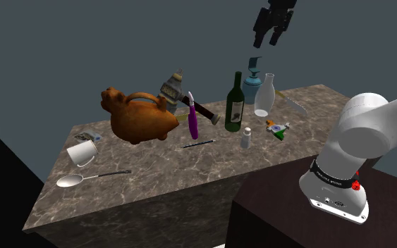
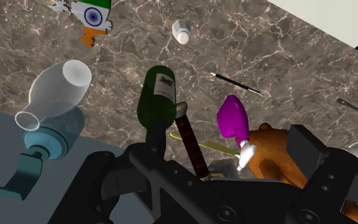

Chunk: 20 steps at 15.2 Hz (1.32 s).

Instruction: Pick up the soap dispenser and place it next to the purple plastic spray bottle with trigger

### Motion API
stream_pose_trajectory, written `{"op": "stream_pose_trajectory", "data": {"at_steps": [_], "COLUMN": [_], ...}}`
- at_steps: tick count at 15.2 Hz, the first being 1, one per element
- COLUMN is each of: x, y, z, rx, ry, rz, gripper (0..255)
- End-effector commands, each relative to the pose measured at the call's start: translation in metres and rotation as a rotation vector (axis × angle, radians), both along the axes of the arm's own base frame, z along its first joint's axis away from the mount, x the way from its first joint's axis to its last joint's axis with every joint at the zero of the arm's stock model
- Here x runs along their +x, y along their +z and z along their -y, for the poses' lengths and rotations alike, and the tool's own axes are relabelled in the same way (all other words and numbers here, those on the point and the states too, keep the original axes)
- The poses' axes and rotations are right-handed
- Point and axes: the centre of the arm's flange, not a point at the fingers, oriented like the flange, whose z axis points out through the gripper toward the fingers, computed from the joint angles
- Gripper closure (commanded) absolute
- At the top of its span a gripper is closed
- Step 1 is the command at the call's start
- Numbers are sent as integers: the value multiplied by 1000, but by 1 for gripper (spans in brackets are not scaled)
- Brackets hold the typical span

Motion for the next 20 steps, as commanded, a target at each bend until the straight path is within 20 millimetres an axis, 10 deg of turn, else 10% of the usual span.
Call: {"op": "stream_pose_trajectory", "data": {"at_steps": [1, 20], "x": [0, 91], "y": [0, -121], "z": [0, 179], "rx": [0, -73], "ry": [0, -213], "rz": [0, 38], "gripper": [0, 0]}}
